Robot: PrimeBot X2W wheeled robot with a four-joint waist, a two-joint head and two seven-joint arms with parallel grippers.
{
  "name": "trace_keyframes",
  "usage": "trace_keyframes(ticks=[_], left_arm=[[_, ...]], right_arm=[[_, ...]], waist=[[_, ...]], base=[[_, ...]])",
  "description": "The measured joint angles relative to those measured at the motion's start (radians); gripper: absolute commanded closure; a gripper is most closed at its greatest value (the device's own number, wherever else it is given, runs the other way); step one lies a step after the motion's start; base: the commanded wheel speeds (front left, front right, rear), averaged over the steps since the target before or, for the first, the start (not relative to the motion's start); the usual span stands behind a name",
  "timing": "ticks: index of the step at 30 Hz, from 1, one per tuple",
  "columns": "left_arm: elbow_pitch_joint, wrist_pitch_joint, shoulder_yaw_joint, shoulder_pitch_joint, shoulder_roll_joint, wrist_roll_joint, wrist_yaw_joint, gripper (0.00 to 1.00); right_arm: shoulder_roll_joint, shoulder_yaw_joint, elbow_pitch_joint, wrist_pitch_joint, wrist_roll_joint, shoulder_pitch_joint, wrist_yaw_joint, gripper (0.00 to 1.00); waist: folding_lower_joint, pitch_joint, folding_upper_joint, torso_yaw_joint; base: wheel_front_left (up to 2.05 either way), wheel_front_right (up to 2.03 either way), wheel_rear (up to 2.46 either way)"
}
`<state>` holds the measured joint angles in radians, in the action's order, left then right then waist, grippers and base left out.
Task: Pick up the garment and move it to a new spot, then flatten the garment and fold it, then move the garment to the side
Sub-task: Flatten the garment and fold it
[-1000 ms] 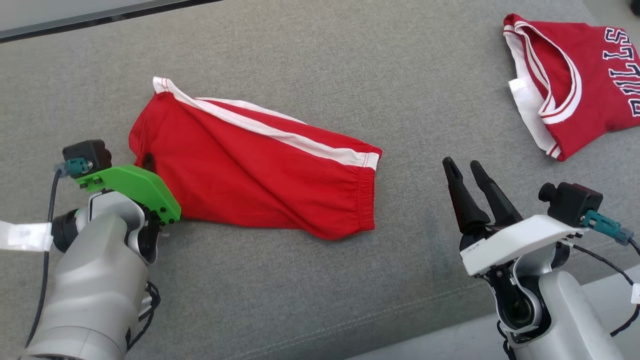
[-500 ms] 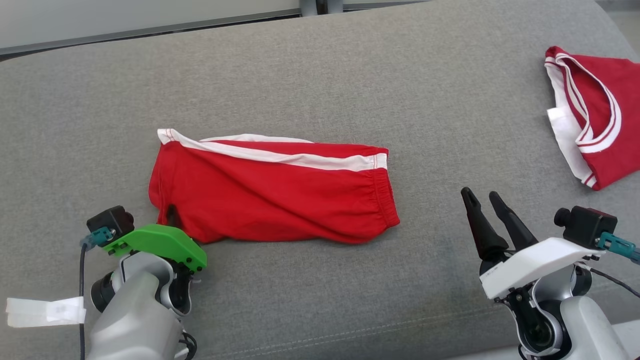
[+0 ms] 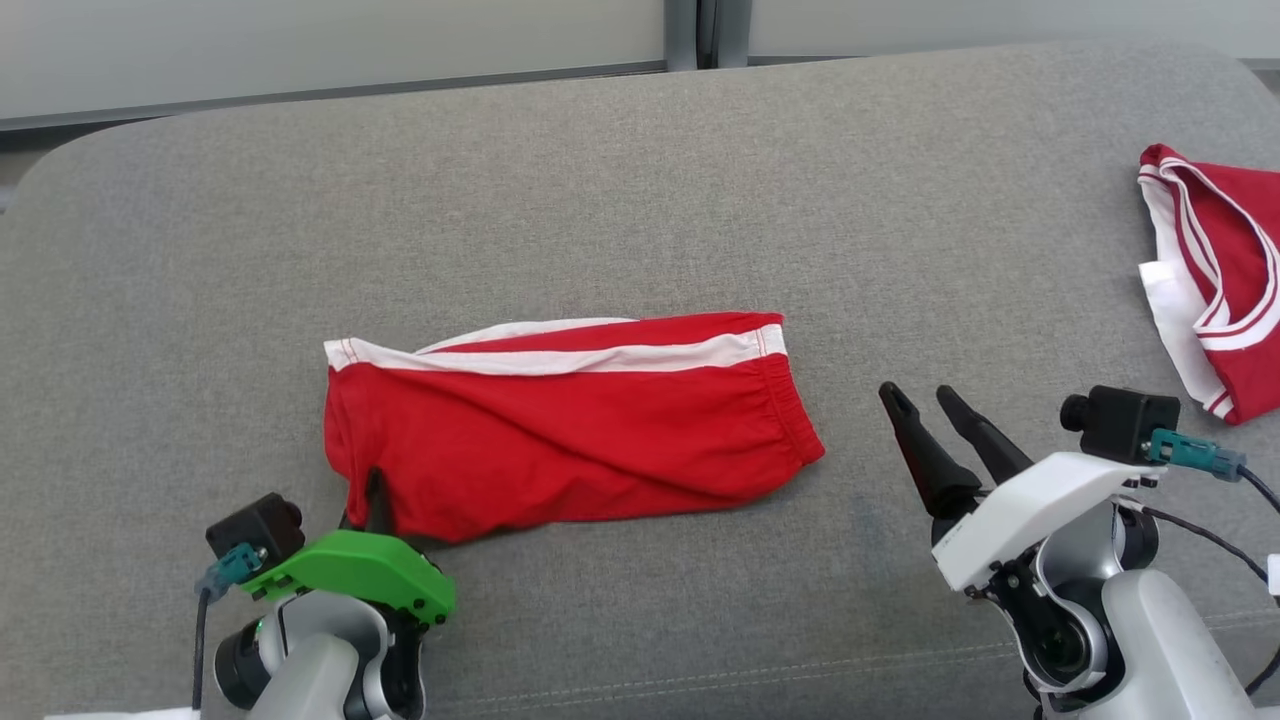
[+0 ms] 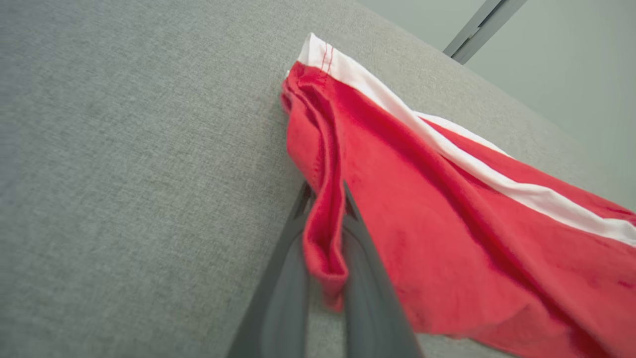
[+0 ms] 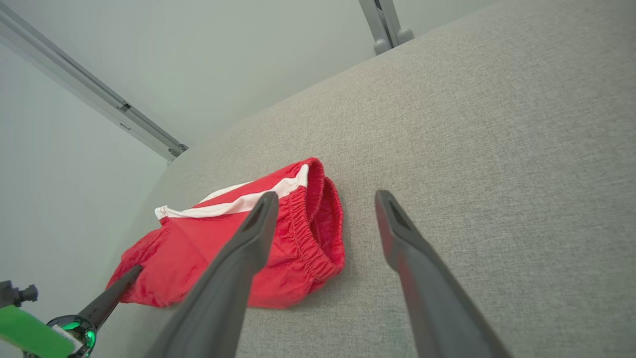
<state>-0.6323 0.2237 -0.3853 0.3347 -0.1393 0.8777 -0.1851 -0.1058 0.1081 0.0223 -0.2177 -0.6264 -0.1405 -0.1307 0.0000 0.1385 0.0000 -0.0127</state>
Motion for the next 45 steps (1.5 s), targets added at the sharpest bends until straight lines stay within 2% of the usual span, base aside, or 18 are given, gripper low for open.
trace_keyframes(ticks=[4,8,10,12,14,21,28,36,45], left_arm=[[0.143,-0.038,0.001,-0.084,-0.035,0.001,-0.058,1.00],[0.203,-0.065,-0.001,-0.115,-0.066,-0.005,-0.093,1.00],[0.210,-0.081,-0.003,-0.121,-0.069,-0.005,-0.103,0.67],[0.209,-0.092,-0.004,-0.121,-0.076,-0.005,-0.113,0.50],[0.204,-0.095,-0.004,-0.122,-0.081,-0.005,-0.119,0.00],[0.210,-0.055,-0.017,-0.120,-0.103,-0.046,-0.123,0.00],[0.294,-0.014,-0.049,-0.127,-0.147,-0.116,-0.120,0.00],[0.403,-0.015,-0.075,-0.165,-0.158,-0.143,-0.154,0.00],[0.451,-0.026,-0.091,-0.181,-0.159,-0.150,-0.174,0.00]], right_arm=[[0.005,0.014,0.037,-0.028,0.013,-0.030,0.000,0.00],[0.011,0.040,0.076,-0.061,0.027,-0.068,0.000,0.00],[0.011,0.052,0.096,-0.079,0.036,-0.087,0.000,0.00],[0.009,0.063,0.115,-0.093,0.045,-0.108,0.000,0.00],[0.007,0.071,0.134,-0.108,0.052,-0.126,0.000,0.00],[0.004,0.082,0.184,-0.146,0.069,-0.157,0.000,0.00],[0.001,0.081,0.241,-0.183,0.100,-0.202,0.000,0.00],[-0.001,0.038,0.392,-0.208,0.128,-0.264,0.000,0.00],[-0.022,0.002,0.561,-0.198,0.149,-0.328,0.000,0.00]], waist=[[0.0000,-0.002,0.0000,0.005],[0.0000,-0.005,0.0000,0.007],[0.0000,-0.007,0.0000,0.008],[0.0000,-0.010,0.0000,0.008],[0.0000,-0.013,0.0000,0.009],[0.0000,-0.027,0.0000,0.029],[0.0000,-0.040,0.0000,0.068],[0.0000,-0.044,0.0000,0.132],[0.0000,-0.035,0.0000,0.215]], base=[[0.00,0.00,0.00],[0.00,0.00,0.00],[0.00,0.00,0.00],[0.00,0.00,0.00],[0.00,0.00,0.00],[0.00,0.00,0.00],[0.00,0.00,0.00],[0.00,0.00,0.00],[0.00,0.00,0.00]])
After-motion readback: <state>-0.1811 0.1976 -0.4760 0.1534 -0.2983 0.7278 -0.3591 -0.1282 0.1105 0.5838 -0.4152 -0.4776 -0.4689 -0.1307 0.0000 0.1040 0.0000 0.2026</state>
